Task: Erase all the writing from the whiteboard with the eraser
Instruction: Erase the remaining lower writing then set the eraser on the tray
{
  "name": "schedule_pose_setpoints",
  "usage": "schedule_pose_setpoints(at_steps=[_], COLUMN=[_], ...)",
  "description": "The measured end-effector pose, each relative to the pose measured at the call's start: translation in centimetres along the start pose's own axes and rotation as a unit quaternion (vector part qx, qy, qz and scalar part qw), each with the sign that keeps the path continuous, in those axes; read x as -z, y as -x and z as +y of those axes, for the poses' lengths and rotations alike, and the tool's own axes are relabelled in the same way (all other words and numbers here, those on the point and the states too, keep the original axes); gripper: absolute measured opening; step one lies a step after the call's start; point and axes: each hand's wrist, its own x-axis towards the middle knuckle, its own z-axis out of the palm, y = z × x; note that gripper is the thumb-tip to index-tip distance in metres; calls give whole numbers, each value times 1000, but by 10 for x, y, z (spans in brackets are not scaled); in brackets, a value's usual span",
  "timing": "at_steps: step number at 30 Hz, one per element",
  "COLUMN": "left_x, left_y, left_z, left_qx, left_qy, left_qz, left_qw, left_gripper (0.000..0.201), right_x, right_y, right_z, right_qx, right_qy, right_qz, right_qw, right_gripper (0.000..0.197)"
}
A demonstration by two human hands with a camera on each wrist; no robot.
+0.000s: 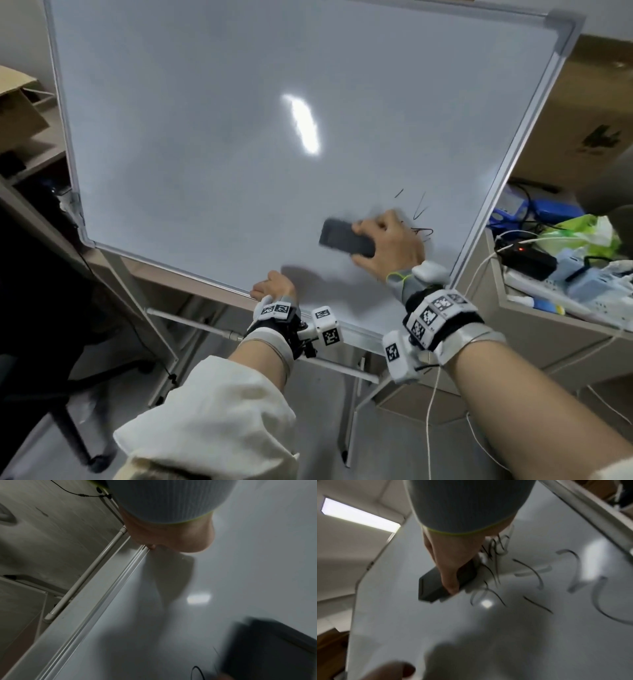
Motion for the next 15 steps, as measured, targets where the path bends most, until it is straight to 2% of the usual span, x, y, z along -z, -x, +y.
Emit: schedule_pose_setpoints(at_steps=[2, 5, 8, 10, 11, 13, 15], left_x=[-1, -1, 0, -1, -3, -9, -14], left_y=[-2, 1, 7, 8, 7, 6, 9], left_z=[-1, -3, -4, -4, -5, -5, -2], left_qx=[4, -5, 10, 28, 34, 40, 42], left_qy=[16, 8, 16, 76, 96, 127, 159], left_qz=[11, 21, 28, 41, 46, 52, 62], left_qw=[1000, 1000, 999, 996, 994, 990, 984], left_gripper=[56, 54, 50, 49, 47, 43, 40], right_x=[-17, -13, 20, 45, 54, 59, 47], right_y=[22, 24, 2, -13, -18, -19, -9], right_z=[-2, -3, 3, 12, 16, 19, 15], right_qx=[12, 11, -49, -107, -123, -127, -119], right_qy=[12, 20, 0, -18, -23, -16, -9], right_qz=[-64, -76, 16, 100, 120, 117, 86], right_qw=[998, 997, 999, 989, 985, 985, 989], right_gripper=[56, 55, 54, 53, 52, 52, 52])
